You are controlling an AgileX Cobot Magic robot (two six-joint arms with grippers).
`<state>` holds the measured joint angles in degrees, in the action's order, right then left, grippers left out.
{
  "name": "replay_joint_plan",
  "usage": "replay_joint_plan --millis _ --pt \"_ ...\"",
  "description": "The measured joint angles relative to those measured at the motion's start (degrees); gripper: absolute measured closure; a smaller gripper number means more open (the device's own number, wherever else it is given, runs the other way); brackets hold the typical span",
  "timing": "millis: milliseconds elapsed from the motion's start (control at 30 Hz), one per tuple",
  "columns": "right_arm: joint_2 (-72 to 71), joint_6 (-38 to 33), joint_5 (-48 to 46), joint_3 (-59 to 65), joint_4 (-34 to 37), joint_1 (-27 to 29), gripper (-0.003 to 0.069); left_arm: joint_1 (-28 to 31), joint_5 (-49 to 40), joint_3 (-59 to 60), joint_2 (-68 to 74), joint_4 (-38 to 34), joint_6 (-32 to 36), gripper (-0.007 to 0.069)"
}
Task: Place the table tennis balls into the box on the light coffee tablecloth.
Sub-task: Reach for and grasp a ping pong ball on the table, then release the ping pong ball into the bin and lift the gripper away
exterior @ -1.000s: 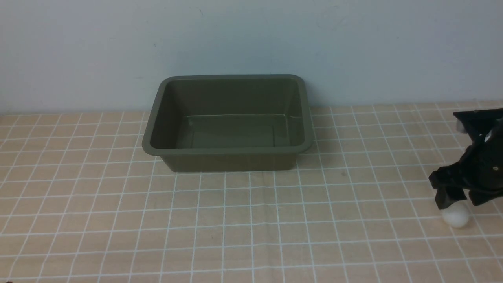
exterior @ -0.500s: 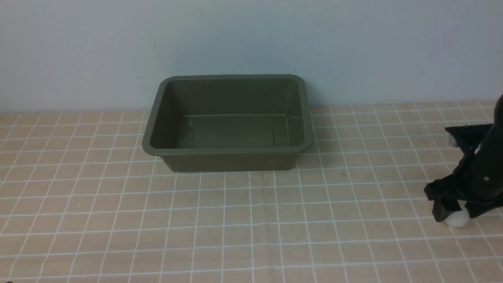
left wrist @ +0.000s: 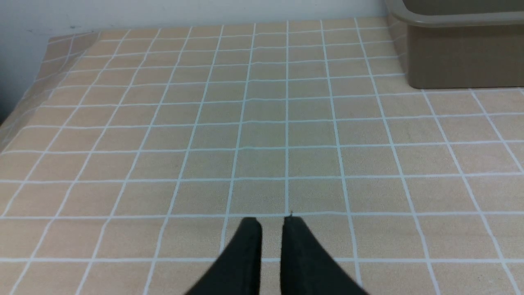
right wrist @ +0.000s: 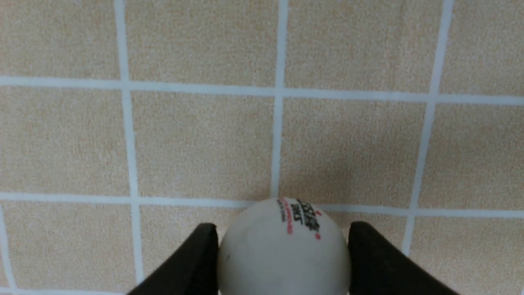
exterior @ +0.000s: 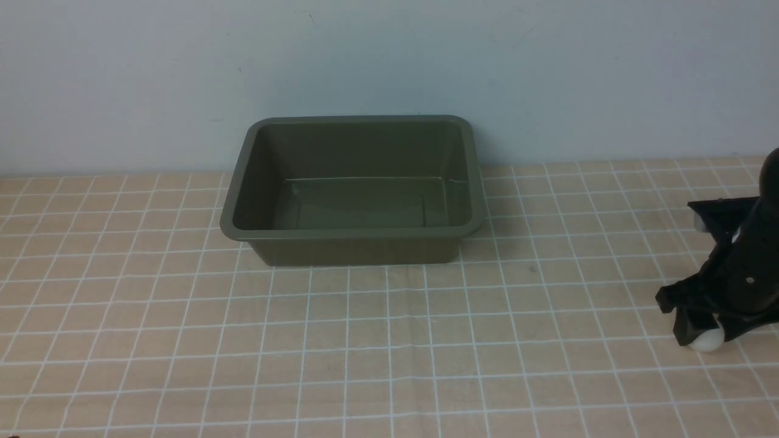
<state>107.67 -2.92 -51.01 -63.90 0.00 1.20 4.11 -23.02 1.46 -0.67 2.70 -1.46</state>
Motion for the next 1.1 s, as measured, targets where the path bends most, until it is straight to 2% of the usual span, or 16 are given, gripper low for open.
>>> replay_joint_plan --millis 233,333,467,567,633,800,900,1100 --pt "0.00 -0.54 -2.73 -4.46 2.61 0.00 0.0291 0.00 0.00 0.00 0.00 0.00 0.00 0.0600" --pt "0.00 -2.69 -6.32 -9.87 6.66 0.00 0.0291 0.00 0.00 0.00 0.00 0.00 0.00 0.0600" --pt "0.00 -6.29 -10.84 -19.55 15.59 -0.65 0.0291 0.00 0.00 0.00 0.00 0.00 0.00 0.0600" --pt "0.00 -8.13 -11.66 -26.57 20.63 -3.11 0.0291 0.00 0.00 0.00 0.00 0.00 0.00 0.0600" --pt "0.01 -8.83 -11.43 -31.73 23.03 -6.71 0.0291 0.00 0.00 0.00 0.00 0.00 0.00 0.0600" --pt "1.09 -9.03 -8.62 -39.56 22.27 -15.91 0.0291 0.00 0.00 0.00 0.00 0.00 0.00 0.0600" --pt "3.77 -6.72 -7.65 -43.47 18.46 -21.50 0.0291 0.00 0.00 0.00 0.00 0.00 0.00 0.0600" --pt "11.98 -2.45 -8.83 -49.01 12.76 -25.85 0.0291 0.00 0.00 0.00 0.00 0.00 0.00 0.0600"
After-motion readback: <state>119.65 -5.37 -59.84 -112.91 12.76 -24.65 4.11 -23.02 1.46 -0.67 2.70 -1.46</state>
